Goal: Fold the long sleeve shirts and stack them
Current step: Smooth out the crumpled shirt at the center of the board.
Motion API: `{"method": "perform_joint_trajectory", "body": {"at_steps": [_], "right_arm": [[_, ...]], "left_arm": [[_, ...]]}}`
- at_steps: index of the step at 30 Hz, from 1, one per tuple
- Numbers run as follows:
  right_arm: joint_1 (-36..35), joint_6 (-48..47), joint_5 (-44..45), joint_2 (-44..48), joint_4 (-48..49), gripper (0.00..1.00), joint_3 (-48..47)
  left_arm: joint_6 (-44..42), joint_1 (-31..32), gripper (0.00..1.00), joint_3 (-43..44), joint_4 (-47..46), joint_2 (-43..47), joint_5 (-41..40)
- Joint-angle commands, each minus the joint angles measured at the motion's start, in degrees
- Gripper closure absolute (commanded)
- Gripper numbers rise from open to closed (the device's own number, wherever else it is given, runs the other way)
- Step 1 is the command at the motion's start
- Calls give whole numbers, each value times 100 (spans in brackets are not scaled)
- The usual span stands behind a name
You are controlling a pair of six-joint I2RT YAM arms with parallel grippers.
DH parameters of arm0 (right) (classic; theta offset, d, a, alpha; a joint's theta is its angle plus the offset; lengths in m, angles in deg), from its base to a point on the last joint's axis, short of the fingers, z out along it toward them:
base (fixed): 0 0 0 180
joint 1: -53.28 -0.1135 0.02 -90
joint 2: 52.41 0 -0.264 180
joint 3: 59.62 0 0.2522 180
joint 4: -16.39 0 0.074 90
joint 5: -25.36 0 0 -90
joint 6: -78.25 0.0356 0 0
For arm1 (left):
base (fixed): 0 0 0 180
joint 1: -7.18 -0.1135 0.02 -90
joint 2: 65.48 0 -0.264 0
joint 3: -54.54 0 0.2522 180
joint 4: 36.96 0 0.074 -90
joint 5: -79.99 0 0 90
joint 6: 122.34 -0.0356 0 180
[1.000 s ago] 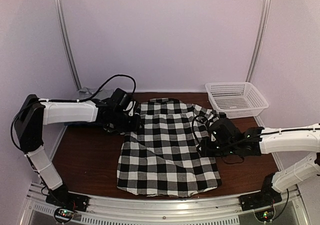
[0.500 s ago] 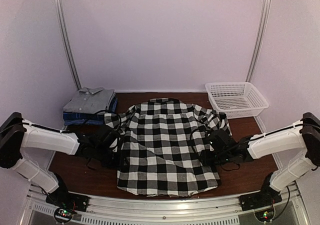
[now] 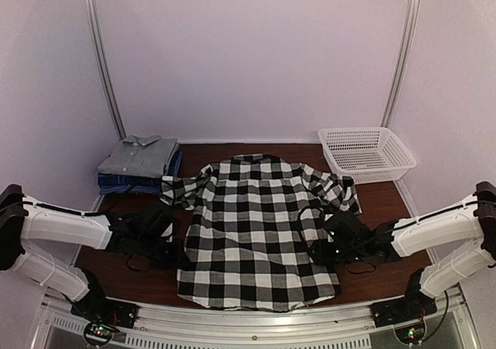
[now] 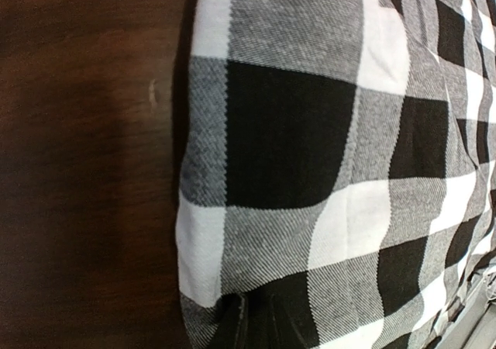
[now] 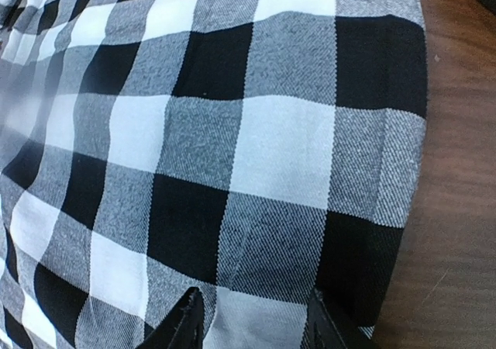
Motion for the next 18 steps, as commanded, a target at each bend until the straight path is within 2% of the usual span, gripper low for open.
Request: {"method": "perform_joint_trajectory", "body": {"at_steps": [1, 5, 9, 13, 18], "right_arm": [[-536, 509, 147, 319, -587, 52, 300], [-687, 667, 221, 692, -816, 51, 449], [-684, 614, 380, 1212, -1307, 50, 223], [-440, 298, 640, 1658, -1653, 45, -193], [287, -270, 437, 1770, -1533, 43, -666]], "left_arm": [[237, 37, 90, -298, 1252, 163, -312], [322, 35, 91, -281, 1599, 406, -319], [283, 30, 88, 170, 2112, 654, -432], [87, 35, 81, 1125, 2543, 648, -669], [-363, 28, 75, 2619, 2809, -153, -1191]]}}
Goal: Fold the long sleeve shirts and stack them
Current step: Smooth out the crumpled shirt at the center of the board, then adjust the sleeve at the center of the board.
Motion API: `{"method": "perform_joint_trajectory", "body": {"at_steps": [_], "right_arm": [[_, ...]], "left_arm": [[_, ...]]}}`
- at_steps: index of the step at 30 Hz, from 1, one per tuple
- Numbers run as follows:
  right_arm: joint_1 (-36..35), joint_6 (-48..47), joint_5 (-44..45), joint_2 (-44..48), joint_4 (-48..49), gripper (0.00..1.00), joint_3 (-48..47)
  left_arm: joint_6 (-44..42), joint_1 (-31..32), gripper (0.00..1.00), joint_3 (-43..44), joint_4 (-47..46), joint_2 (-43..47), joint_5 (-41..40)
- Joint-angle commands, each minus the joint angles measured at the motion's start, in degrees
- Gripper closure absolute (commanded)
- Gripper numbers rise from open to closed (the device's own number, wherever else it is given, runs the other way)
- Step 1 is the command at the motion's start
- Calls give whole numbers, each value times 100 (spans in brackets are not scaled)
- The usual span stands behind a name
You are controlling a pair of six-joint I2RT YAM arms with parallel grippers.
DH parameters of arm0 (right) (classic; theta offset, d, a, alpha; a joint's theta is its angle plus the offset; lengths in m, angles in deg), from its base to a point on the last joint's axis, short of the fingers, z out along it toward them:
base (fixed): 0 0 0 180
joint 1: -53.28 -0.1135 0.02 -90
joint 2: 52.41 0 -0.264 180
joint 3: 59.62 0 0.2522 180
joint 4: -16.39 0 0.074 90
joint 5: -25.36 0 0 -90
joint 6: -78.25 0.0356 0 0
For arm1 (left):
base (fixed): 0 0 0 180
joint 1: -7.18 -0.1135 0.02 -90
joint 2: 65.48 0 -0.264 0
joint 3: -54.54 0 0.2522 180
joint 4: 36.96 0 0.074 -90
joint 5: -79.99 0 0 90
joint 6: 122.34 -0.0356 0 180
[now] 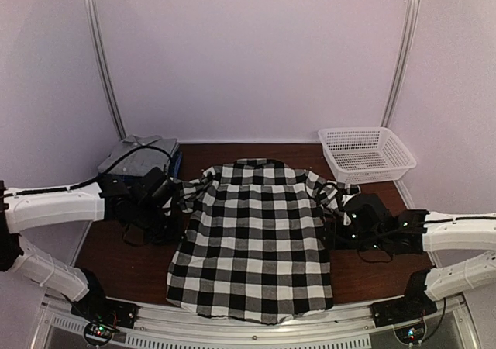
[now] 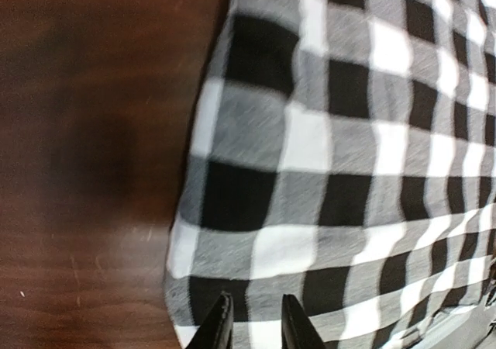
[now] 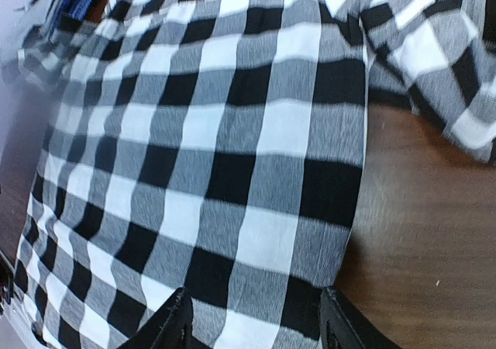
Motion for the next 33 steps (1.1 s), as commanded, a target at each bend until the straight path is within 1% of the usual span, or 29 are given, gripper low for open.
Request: {"method": "perform_joint_trajectory", "body": {"at_steps": [1, 4, 6, 7, 9, 11, 13, 16, 21, 22, 25, 27, 29, 33], "right_arm": [[494, -574, 97, 48, -66, 42, -492], [796, -753, 46, -135, -29, 40, -745], [1080, -841, -172, -257, 63, 38, -818], [1224, -880, -301, -310, 146, 36, -818], [1560, -924, -620, -405, 251, 34, -802], [1846, -959, -661, -407, 271, 33, -795], [2123, -1015, -867, -354, 284, 31, -750], [2611, -1098, -921, -242, 151, 26, -723], [3449, -1111, -1014, -27, 252, 21, -535], [3624, -1100, -1074, -45, 328, 21, -488], [4085, -1059, -1301, -289, 687, 21, -441], [4325, -1076, -1447, -586, 833, 27, -536], [4409, -1176, -1425, -888, 825, 30, -719], [4411, -1493, -1520, -1378, 958, 30, -979]], "left_arm": [[-549, 2, 75, 1341, 286, -765, -652], [-909, -186, 74, 2252, 317, -1614, -669], [-1141, -251, 72, 2833, 299, -2122, -694], [-1255, -278, 71, 3097, 260, -2353, -699], [-1454, -354, 71, 3565, 161, -2807, -522], [-1626, -397, 71, 3847, -7, -3200, -413], [-1763, -494, 71, 4002, -224, -3528, -333], [-1917, -705, 71, 4107, -495, -3953, -184], [-2138, -1130, 71, 4063, -732, -4226, -128], [-2182, -1186, 71, 4020, -796, -4228, 56], [-2308, -1237, 71, 4007, -901, -4214, 183], [-2399, -1238, 71, 4065, -912, -4204, 263], [-2468, -1238, 71, 4120, -920, -4180, 346], [-2525, -1233, 71, 4076, -1092, -4112, 646]]}}
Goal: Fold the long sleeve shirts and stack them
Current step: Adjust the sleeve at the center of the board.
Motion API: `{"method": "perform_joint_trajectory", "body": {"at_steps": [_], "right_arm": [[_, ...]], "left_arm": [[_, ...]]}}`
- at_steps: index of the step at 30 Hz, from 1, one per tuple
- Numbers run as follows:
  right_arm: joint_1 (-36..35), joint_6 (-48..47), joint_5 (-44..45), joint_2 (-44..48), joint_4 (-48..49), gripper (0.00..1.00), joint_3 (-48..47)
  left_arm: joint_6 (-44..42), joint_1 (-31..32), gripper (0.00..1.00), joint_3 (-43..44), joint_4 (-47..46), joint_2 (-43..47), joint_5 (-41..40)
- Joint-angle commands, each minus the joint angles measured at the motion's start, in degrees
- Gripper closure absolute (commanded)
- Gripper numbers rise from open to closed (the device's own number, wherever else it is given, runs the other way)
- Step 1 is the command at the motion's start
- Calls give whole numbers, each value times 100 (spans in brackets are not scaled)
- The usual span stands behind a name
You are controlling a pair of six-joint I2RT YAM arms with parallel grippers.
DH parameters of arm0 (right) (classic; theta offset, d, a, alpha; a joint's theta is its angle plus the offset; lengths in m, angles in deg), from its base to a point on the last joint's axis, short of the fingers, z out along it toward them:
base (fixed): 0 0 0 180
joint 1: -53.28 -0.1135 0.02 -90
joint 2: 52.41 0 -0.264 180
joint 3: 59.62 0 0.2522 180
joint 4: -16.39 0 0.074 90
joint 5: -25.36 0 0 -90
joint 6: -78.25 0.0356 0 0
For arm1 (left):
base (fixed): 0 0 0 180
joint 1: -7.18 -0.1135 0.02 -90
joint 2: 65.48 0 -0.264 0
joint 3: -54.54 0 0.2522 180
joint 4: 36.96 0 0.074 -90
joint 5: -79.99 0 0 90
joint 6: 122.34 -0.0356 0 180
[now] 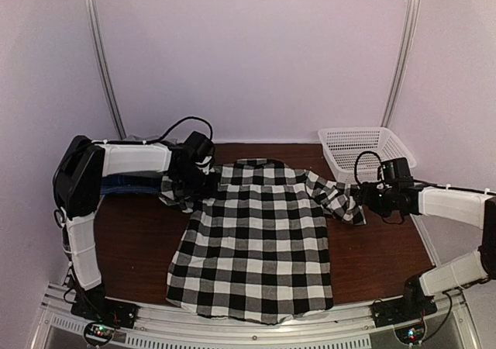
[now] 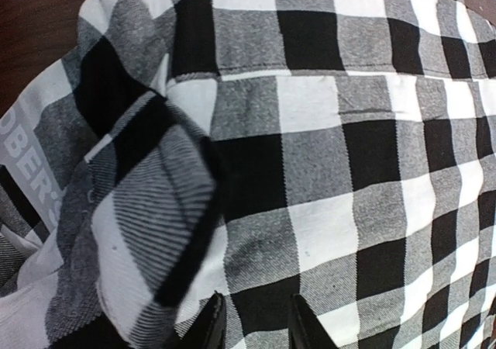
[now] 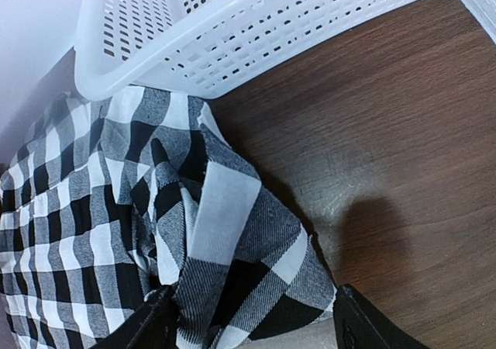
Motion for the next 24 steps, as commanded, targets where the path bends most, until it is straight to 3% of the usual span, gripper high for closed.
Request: {"method": "perform_joint_trajectory", "body": {"at_steps": [1, 4, 6, 11, 12, 15, 24], "right_arm": [[31, -377, -253, -438, 309, 30, -396], [21, -487, -264, -803, 155, 31, -627], [12, -491, -318, -884, 211, 39, -646], [-249, -405, -404, -849, 137, 72, -686], [-355, -372, -393, -831, 90, 83, -709], [-782, -229, -238, -726, -111, 100, -820], [-2528, 559, 122, -895, -42, 100, -1380]], "left_arm": [[-224, 26, 71, 72, -400, 185, 459], [-222, 26, 71, -74, -561, 274, 624], [-221, 26, 71, -197, -701, 344, 799], [-278, 26, 71, -424, -872, 512, 1054], [-295, 26, 71, -455, -895, 524, 1141], [-357, 26, 72, -543, -892, 560, 1247], [-383, 26, 72, -1022, -904, 967, 1229]]}}
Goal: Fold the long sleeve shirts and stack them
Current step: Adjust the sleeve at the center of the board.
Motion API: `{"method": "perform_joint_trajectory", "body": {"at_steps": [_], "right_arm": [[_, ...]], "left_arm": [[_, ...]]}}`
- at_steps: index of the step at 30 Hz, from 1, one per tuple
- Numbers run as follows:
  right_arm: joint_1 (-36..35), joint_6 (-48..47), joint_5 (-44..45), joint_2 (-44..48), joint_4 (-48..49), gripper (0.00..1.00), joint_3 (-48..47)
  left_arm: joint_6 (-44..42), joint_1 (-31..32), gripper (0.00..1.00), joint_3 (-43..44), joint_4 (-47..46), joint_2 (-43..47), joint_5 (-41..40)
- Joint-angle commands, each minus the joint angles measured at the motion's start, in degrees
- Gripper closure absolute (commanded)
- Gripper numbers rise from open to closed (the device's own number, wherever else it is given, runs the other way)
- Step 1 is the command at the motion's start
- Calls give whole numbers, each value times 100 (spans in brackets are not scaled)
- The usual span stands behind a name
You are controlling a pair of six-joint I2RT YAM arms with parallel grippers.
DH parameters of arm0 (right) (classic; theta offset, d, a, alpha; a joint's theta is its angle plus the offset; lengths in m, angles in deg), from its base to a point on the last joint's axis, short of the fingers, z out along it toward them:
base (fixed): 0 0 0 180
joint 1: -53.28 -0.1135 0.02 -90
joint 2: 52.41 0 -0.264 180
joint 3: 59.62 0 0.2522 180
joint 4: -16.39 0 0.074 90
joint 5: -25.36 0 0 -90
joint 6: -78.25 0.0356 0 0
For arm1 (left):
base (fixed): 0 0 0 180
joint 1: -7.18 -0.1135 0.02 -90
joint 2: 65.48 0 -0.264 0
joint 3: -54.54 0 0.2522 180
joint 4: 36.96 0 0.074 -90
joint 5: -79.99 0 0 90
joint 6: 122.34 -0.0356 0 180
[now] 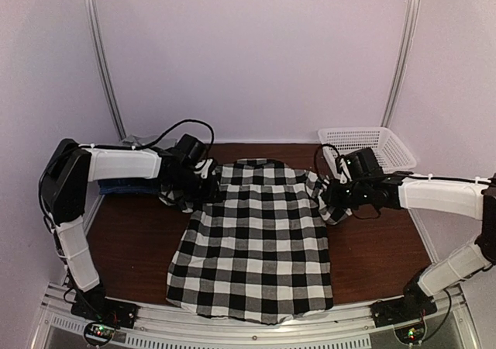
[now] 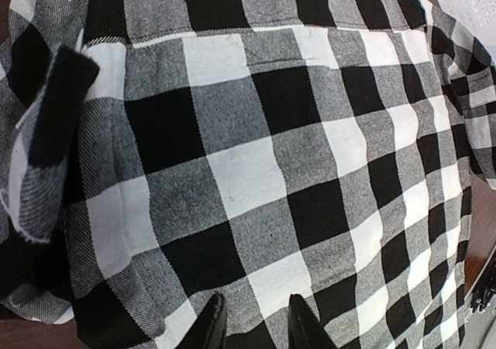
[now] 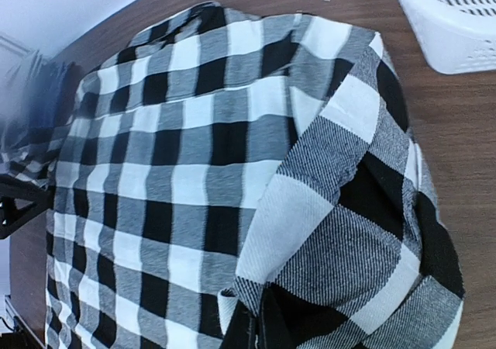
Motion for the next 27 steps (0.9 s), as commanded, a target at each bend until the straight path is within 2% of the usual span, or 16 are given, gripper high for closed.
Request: {"method": "perform_joint_trajectory", "body": {"at_steps": [1, 2, 3, 7, 9, 11, 13, 18, 27], "right_arm": [[-829, 486, 200, -312, 176, 100, -469], [-935, 471, 197, -476, 164, 96, -602], [-1004, 415, 218, -608, 123, 85, -733], [-1004, 143, 391, -696, -193, 49, -1086], [-923, -30, 470, -538, -353, 37, -1165], [-693, -111, 417, -319, -454, 30, -1103], [-352, -117, 207, -60, -373, 27, -855], [458, 97, -621, 365, 215, 27, 118], [561, 801, -1618, 293, 1805, 26, 1227]], "left_arm": [[-77, 8, 72, -200, -215, 372, 84], [-66, 8, 71, -212, -235, 374, 96], [-45, 8, 72, -213, -266, 379, 112], [3, 8, 72, -157, -296, 370, 112], [37, 8, 72, -123, -303, 353, 68], [89, 8, 72, -78, -310, 324, 70], [141, 8, 72, -29, -318, 278, 87], [186, 8, 72, 64, -297, 214, 136], [243, 4, 72, 120, -172, 176, 161]]}}
